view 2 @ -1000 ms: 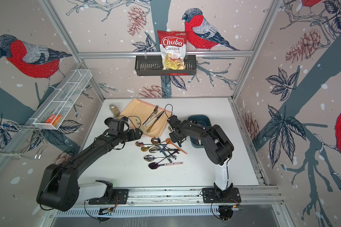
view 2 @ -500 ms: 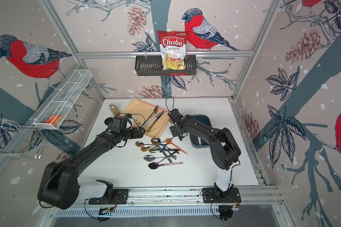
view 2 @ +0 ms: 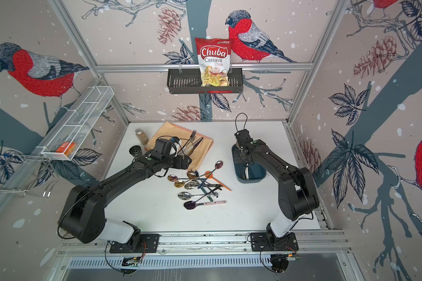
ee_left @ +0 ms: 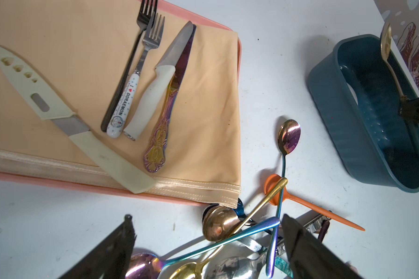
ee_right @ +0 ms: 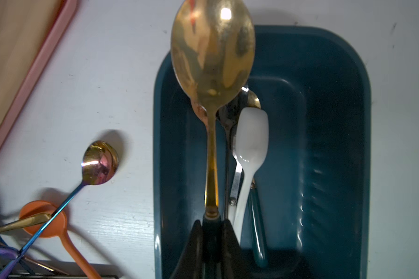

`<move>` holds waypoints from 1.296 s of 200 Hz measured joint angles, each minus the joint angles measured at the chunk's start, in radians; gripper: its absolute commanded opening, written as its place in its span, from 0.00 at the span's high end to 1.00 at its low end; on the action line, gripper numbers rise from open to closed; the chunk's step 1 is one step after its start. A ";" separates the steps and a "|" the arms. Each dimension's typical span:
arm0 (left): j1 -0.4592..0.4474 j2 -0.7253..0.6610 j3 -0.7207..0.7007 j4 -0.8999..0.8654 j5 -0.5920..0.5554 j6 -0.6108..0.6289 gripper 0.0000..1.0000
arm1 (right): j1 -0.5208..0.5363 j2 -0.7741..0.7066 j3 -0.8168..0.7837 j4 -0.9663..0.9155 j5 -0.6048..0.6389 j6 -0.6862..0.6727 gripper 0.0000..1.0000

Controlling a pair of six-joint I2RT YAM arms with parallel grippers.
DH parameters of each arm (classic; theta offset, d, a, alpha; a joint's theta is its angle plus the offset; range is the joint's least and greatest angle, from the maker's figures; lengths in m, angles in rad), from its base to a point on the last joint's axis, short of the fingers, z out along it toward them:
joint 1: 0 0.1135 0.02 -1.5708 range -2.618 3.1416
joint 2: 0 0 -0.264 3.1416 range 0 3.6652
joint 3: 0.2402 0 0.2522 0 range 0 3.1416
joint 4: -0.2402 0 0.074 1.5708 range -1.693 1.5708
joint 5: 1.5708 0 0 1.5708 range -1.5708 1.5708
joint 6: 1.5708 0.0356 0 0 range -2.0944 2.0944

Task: Put the spoon into the storage box
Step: Place the spoon in the storage box.

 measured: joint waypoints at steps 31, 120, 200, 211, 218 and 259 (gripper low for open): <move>-0.021 0.032 0.023 -0.018 -0.005 0.000 0.04 | -0.041 0.003 -0.039 0.005 -0.014 0.017 0.94; -0.028 0.038 0.032 -0.019 -0.022 -0.004 0.04 | -0.042 0.111 -0.079 0.071 -0.060 0.023 0.92; -0.028 0.035 0.032 -0.021 -0.033 -0.003 0.04 | -0.029 0.135 -0.088 0.101 -0.047 0.046 0.71; -0.028 0.031 0.030 -0.021 -0.040 -0.003 0.04 | -0.024 0.130 -0.082 0.094 -0.034 0.045 0.67; -0.028 0.028 0.028 -0.021 -0.046 -0.003 0.04 | -0.023 0.125 -0.074 0.084 -0.026 0.043 0.65; 0.006 0.007 0.005 -0.016 -0.040 -0.009 0.04 | 0.002 0.107 0.034 0.017 0.055 0.050 0.59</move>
